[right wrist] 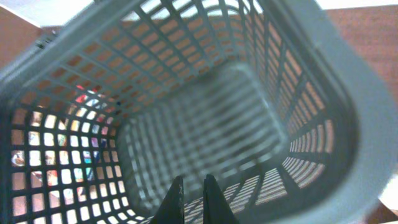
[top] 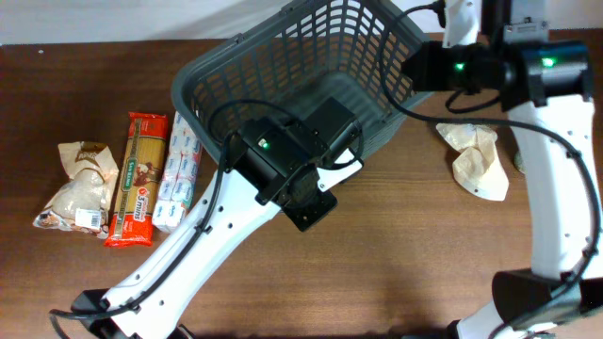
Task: Pack container
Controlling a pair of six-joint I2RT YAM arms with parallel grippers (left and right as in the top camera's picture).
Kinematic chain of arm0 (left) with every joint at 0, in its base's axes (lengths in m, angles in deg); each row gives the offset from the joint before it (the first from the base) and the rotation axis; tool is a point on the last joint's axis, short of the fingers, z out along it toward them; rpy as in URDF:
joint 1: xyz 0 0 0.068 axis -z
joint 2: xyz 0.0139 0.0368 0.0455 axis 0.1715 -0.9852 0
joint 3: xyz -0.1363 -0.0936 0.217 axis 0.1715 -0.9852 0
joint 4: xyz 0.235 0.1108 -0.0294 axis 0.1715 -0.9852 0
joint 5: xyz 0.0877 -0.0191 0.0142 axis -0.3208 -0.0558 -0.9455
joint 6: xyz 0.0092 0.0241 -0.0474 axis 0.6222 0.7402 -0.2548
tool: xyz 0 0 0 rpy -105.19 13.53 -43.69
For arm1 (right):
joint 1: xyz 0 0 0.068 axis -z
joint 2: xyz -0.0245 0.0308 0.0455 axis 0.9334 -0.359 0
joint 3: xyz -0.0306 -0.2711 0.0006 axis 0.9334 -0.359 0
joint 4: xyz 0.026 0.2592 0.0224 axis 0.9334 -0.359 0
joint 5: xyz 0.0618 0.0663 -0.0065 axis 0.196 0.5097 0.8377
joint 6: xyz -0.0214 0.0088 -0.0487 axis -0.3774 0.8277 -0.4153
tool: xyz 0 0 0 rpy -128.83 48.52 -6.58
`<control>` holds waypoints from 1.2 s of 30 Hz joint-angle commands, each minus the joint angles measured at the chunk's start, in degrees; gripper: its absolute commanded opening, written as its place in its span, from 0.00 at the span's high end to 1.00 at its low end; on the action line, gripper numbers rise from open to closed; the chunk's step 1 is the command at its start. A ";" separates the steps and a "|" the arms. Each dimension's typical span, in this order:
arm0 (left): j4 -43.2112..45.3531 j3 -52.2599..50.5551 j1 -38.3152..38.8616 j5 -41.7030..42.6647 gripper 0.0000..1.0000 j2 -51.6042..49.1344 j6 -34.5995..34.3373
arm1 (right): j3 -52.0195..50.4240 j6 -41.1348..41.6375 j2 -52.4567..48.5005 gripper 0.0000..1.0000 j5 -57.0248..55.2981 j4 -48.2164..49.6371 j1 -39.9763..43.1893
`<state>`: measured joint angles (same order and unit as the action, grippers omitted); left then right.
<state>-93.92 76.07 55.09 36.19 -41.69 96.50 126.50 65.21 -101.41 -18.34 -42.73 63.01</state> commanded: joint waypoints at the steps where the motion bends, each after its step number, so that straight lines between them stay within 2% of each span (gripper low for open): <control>1: 1.18 -1.51 0.11 -2.05 0.98 0.02 1.57 | 0.66 0.15 -3.21 0.96 -1.84 -0.09 -0.90; 10: 1.97 -2.14 -0.55 -5.73 0.98 0.02 1.57 | 0.63 0.13 -5.25 0.96 -4.09 -3.02 -0.90; 18: 3.43 -2.14 -6.27 -5.46 0.98 0.02 1.55 | 0.63 0.11 -5.25 0.96 -9.88 -10.58 -0.90; 36: 5.77 -2.14 -15.87 -5.51 0.98 0.02 0.28 | 0.66 -1.66 -3.06 0.96 -10.86 -17.68 -3.74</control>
<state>-88.76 74.17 40.92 31.93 -41.69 97.31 126.92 64.31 -106.56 -27.89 -59.91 60.95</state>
